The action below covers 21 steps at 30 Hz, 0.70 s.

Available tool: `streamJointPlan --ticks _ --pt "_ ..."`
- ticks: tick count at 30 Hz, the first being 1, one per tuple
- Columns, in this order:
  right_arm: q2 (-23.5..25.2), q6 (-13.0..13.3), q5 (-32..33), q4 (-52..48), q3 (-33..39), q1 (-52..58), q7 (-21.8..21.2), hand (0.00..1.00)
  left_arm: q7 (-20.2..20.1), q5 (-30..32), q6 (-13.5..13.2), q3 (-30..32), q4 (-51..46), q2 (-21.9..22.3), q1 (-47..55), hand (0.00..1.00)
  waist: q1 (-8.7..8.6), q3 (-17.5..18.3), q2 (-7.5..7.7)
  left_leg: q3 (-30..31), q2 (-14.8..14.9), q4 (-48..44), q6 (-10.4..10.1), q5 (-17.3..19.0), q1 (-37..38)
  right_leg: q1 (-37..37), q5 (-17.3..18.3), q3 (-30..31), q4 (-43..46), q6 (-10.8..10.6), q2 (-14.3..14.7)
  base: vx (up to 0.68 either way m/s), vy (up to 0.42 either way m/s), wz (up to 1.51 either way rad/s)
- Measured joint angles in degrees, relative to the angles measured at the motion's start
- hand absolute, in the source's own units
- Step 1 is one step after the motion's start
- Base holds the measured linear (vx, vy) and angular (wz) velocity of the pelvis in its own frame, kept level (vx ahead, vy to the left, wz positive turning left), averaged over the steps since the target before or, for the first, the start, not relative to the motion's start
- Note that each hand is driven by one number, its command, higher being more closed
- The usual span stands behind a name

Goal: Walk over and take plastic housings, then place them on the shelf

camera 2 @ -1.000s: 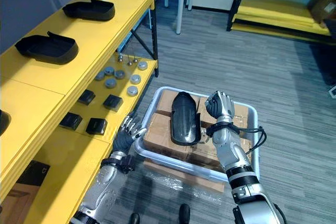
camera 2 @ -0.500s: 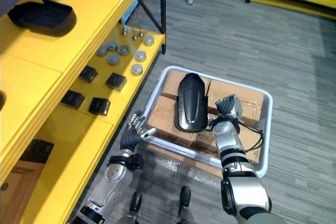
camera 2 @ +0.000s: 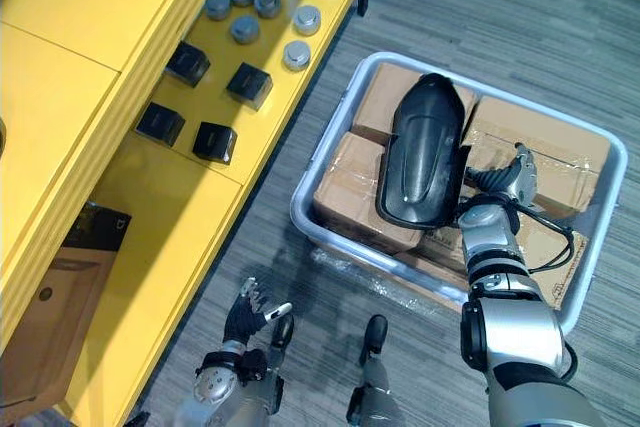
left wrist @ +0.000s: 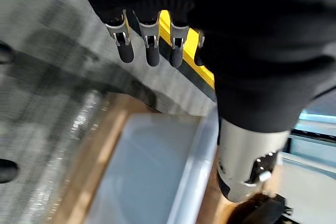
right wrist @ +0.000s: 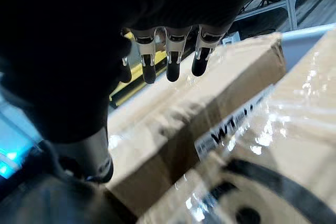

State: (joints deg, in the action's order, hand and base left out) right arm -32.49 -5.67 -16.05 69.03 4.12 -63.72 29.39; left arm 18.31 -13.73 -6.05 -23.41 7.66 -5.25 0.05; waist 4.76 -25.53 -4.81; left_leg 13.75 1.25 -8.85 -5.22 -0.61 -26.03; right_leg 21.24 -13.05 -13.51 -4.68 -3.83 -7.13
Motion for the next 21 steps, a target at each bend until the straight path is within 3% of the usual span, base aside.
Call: streamJointPlan --ticks 4,5,7,10,11,17,21 --pt "-2.76 0.31 2.18 2.7 -2.82 -1.25 0.27 0.0 -0.37 -0.04 -1.31 -1.16 -3.25 0.41 1.67 0.0 1.3 -0.86 -1.04 1.14 -0.31 -1.39 0.0 0.03 -2.38 1.08 -0.2 -0.81 0.0 -0.3 -0.04 -0.01 0.0 0.14" --pt "-4.06 0.75 2.57 3.94 -3.21 -1.91 0.11 1.0 -0.77 -0.06 -1.62 -1.15 -4.1 0.42 2.22 0.0 1.59 -1.12 -1.37 1.85 -0.46 -1.57 0.0 0.04 -2.81 1.15 -0.18 -1.33 0.0 -0.34 -0.07 -0.01 -0.006 0.16" --pt "-6.69 1.17 4.4 5.31 -4.26 -2.0 -0.25 1.0 -1.46 -0.06 -2.15 -1.14 -4.47 0.46 2.75 0.0 2.61 -1.25 -1.5 2.3 -0.46 -1.71 -0.01 0.03 -3.32 1.37 -0.02 -1.64 0.0 -0.56 -0.03 0.0 -0.015 0.14" --pt "-9.53 1.98 4.81 6.23 -4.35 -2.2 -1.05 1.0 -2.4 -0.06 -2.19 -1.17 -4.69 0.44 3.3 0.0 2.46 -1.37 -1.73 3.77 -0.7 -2.14 -0.06 -0.04 -4.55 1.66 0.31 -3.01 0.01 -0.98 0.0 0.01 -0.021 0.19" --pt "-10.57 2.08 5.07 6.78 -4.32 -2.2 -1.46 0.0 -2.63 -0.06 -2.19 -1.24 -4.91 0.46 3.28 0.0 2.65 -1.41 -1.74 3.97 -0.7 -2.24 -0.19 -0.13 -4.81 1.72 0.16 -3.31 0.01 -0.79 0.06 0.02 -0.023 0.19" --pt "-10.51 2.42 6.67 7.43 -4.23 -2.21 -2.88 0.0 -2.6 -0.05 -2.21 -1.21 -7.12 0.76 3.06 0.0 3.09 -1.48 -1.91 4.7 -0.91 -2.6 -0.2 -0.22 -4.68 1.16 0.17 -4.06 0.01 -0.74 0.04 0.03 -0.03 0.05" --pt "-9.6 2.34 6.79 7.56 -4.07 -2.22 -1.24 0.0 -2.02 -0.05 -2.2 -1.14 -7.14 1.51 2.99 0.0 3.37 -1.56 -2.07 4.76 -1.03 -2.7 -0.2 -0.22 -4.24 0.57 0.15 -4.23 0.0 -0.69 -0.05 0.01 -0.017 0.04"
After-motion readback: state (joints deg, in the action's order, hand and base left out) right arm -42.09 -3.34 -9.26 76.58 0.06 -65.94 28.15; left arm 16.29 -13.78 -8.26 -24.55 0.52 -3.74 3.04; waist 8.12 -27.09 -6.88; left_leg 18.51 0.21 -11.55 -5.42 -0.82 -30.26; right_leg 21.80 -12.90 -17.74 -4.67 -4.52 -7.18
